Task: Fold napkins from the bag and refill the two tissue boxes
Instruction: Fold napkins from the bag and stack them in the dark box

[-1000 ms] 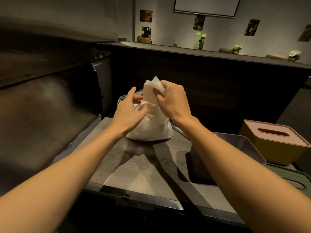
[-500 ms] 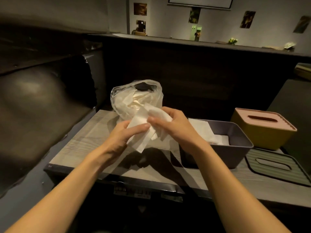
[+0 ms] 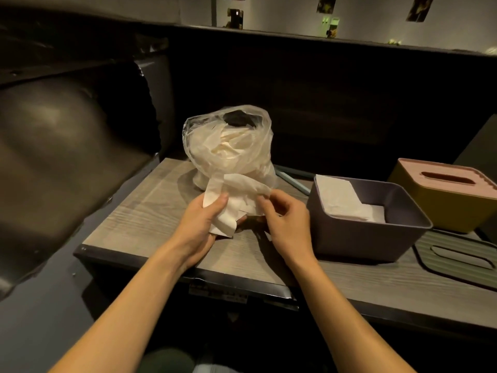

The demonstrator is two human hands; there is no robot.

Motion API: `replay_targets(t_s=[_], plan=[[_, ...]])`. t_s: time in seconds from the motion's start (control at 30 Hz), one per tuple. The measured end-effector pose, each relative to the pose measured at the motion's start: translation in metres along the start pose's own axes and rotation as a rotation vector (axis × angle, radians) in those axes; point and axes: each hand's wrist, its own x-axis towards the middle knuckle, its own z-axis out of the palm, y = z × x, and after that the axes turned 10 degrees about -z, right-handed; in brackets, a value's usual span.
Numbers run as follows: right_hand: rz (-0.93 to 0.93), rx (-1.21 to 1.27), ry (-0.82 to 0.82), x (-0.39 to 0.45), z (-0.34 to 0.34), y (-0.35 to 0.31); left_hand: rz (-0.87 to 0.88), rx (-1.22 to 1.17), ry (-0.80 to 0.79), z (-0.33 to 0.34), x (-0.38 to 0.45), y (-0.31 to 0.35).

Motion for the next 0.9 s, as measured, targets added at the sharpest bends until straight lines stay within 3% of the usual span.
replay_targets(t_s=[0.17,0.43,0.5,0.57,0.67,0.8,0.9], plan=[[-0.137,-0.084,0.18,-0.007,0.003,-0.003,0.02,-0.012,0.017,-0.003,-0.001,-0.004],[-0.559,-0.102,0.419,-0.014,-0.001,-0.014,-0.022,-0.104,0.06,-0.005,0.001,-0.005],[-0.532,-0.042,0.381,-0.014,0.001,-0.015,-0.039,-0.105,0.046,-0.005,0.0,-0.003],[-0.38,0.026,0.223,-0.013,0.005,-0.016,-0.059,-0.114,0.015,-0.005,-0.003,-0.002],[-0.277,-0.134,0.021,-0.011,0.012,-0.008,-0.074,-0.11,-0.058,-0.003,-0.005,-0.002],[-0.262,-0.198,0.044,-0.008,0.013,-0.006,-0.136,-0.144,-0.164,-0.001,-0.007,0.0],[-0.287,-0.253,0.053,-0.007,0.018,-0.006,-0.091,0.013,-0.225,-0.002,-0.005,-0.001]])
